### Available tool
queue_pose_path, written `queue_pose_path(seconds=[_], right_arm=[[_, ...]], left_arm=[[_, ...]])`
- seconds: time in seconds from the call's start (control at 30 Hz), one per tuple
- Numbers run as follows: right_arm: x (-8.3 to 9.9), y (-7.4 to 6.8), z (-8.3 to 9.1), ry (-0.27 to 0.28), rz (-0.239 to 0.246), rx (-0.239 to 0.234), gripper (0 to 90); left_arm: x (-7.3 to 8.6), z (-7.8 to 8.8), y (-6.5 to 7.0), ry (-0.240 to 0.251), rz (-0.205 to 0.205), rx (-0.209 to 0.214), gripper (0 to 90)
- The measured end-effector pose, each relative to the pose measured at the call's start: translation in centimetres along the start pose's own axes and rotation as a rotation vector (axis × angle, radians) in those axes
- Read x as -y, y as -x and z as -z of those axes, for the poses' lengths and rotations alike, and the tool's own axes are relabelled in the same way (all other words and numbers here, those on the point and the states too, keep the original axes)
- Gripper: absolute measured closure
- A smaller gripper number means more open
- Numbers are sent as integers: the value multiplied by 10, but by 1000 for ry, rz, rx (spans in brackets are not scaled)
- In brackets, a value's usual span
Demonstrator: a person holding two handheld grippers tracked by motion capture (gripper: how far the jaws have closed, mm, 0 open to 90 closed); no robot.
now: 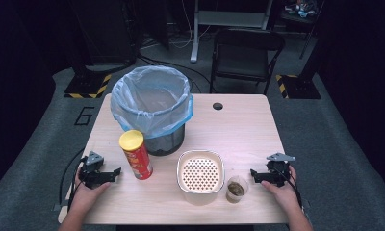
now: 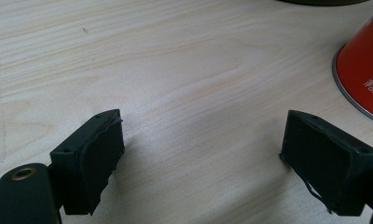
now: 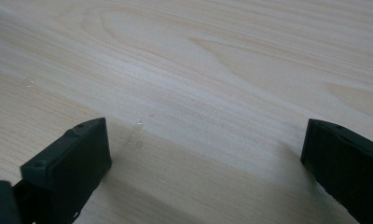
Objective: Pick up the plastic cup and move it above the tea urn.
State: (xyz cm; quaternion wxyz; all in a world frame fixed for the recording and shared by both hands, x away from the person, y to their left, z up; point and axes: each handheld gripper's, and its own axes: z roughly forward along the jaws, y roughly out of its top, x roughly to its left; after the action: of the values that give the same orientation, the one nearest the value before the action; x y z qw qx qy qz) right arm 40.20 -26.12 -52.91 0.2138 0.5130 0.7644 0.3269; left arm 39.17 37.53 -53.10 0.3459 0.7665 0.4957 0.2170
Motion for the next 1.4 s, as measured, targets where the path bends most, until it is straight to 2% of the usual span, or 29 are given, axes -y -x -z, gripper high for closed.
queue_pose_path(seconds=[0.17,0.2,0.3,0.33,0.37,0.4,0.43,0.47,0.5,0.57,0.7,0.73,0.77,0.8,0.83,0.87,0.9,0.93,1.0,1.07,1.23,1.27,1.33,1.4], right_arm=[[2,0,3,13,-10,11,93],[1,0,8,14,-27,18,210],[1,-2,10,8,-46,24,254],[0,-2,14,-8,-54,-10,334],[0,-2,14,-8,-54,-10,334],[-3,-3,21,-6,-98,-59,414],[-3,-3,21,-6,-98,-59,414],[-5,-3,26,-3,-104,-81,431],[-9,-7,37,22,-98,-84,443],[-13,-12,48,32,-75,-75,413],[-20,-30,72,65,-39,-94,357],[-21,-34,79,78,-24,-114,343],[-21,-34,79,78,-24,-114,343],[-23,-42,88,87,-9,-150,301],[-23,-42,88,87,-9,-150,301],[-25,-50,96,79,2,-193,266],[-25,-50,96,79,2,-193,266],[-25,-60,102,87,28,-207,245],[-25,-63,103,89,30,-215,230],[-24,-74,108,100,50,-230,189],[-27,-83,110,109,56,-257,142],[-28,-90,110,103,69,-259,128],[-27,-93,110,102,79,-254,118],[-25,-104,107,93,111,-264,108]], left_arm=[[0,1,0,-13,4,4,128],[0,1,1,-10,6,1,128],[0,0,1,-3,7,-5,127],[0,0,1,-3,8,-5,127],[0,0,1,-3,8,-5,127],[0,0,1,-3,8,-5,127],[0,0,1,-3,8,-5,127],[0,0,1,-3,7,-5,127],[0,0,1,-3,8,-5,127],[0,0,1,-3,6,-5,127],[0,0,1,-4,3,-7,128],[0,0,1,-4,4,-7,127],[0,0,1,-4,4,-7,127],[0,0,1,-4,2,-7,127],[0,0,1,-4,2,-7,127],[0,0,1,-4,3,-7,127],[0,0,1,-4,3,-7,127],[0,0,1,-5,3,-8,127],[0,0,1,-4,3,-8,127],[0,0,1,-4,3,-8,127],[0,0,1,-5,3,-8,127],[0,0,1,-5,4,-8,127],[0,0,1,-4,4,-8,127],[0,0,1,-5,3,-8,127]])
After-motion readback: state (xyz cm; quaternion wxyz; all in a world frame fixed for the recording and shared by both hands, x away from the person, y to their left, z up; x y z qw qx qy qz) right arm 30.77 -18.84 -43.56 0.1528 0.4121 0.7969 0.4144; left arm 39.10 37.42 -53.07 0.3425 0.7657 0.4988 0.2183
